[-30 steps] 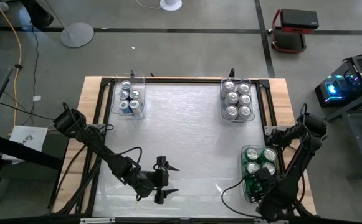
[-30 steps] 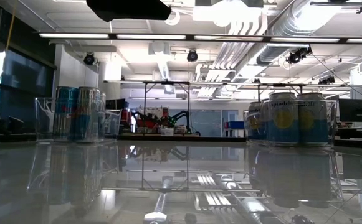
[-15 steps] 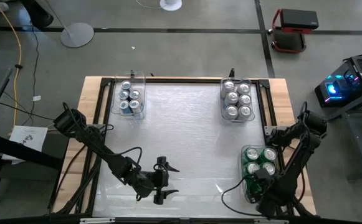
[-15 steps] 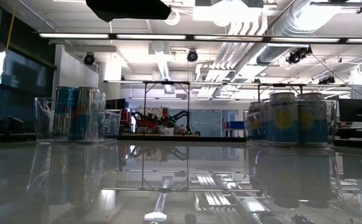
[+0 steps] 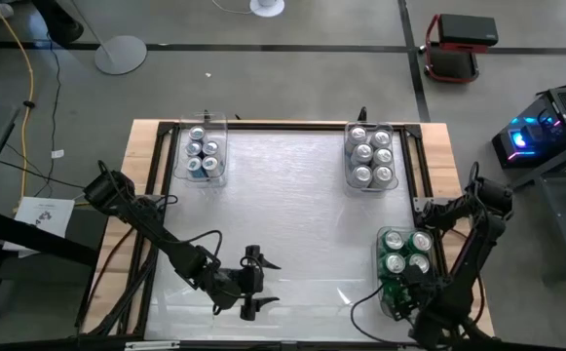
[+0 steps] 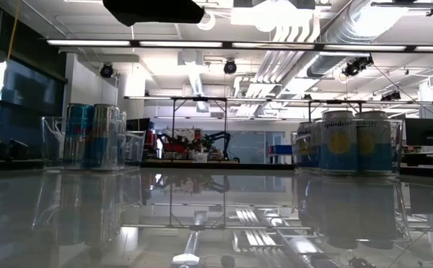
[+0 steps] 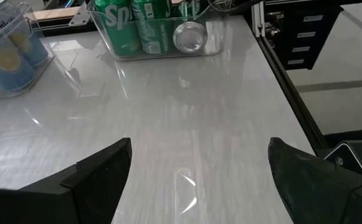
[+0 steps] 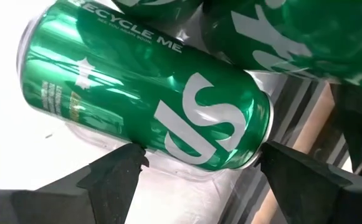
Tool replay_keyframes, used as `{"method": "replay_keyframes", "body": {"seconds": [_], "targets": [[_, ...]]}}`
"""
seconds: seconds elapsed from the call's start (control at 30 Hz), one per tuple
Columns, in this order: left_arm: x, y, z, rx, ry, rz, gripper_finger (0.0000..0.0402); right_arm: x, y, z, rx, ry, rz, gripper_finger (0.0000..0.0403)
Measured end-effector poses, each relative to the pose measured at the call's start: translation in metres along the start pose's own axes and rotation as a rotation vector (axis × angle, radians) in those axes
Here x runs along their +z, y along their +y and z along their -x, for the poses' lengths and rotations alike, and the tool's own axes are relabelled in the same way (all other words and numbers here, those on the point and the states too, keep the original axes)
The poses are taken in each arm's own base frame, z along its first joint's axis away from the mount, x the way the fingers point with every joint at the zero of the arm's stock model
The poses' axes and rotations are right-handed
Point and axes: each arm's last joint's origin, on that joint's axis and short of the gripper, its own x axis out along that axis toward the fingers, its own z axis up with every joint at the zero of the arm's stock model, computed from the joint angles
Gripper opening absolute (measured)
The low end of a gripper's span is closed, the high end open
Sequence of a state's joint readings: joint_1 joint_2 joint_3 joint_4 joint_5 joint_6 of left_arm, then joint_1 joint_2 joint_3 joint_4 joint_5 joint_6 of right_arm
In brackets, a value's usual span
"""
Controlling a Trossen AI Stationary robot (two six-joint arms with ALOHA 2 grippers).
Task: Sort soda cans
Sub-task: Put the green soda can into the bottom transparent bin
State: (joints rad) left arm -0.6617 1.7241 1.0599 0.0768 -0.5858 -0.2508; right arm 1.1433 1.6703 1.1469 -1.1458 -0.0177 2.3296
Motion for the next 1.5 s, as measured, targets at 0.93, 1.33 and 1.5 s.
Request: {"method": "replay_keyframes", "body": {"seconds": [0.93, 1.33, 1.5], "targets": [[0.0, 0.0, 0.0, -0.004, 0.001, 0.007, 0.0353, 0.003, -0.006, -0.022, -0.002, 0.039, 0.057, 0.0316], [0.0, 0.0, 0.0, -0.007, 0.002, 0.008, 0.0353, -0.006, -0.005, 0.018, 0.139, -0.154, 0.055, 0.0316], [0.0, 0.0, 0.0, -0.007, 0.002, 0.008, 0.0353, -0.008, -0.001, 0.03, 0.187, -0.158, 0.064, 0.0316]]}}
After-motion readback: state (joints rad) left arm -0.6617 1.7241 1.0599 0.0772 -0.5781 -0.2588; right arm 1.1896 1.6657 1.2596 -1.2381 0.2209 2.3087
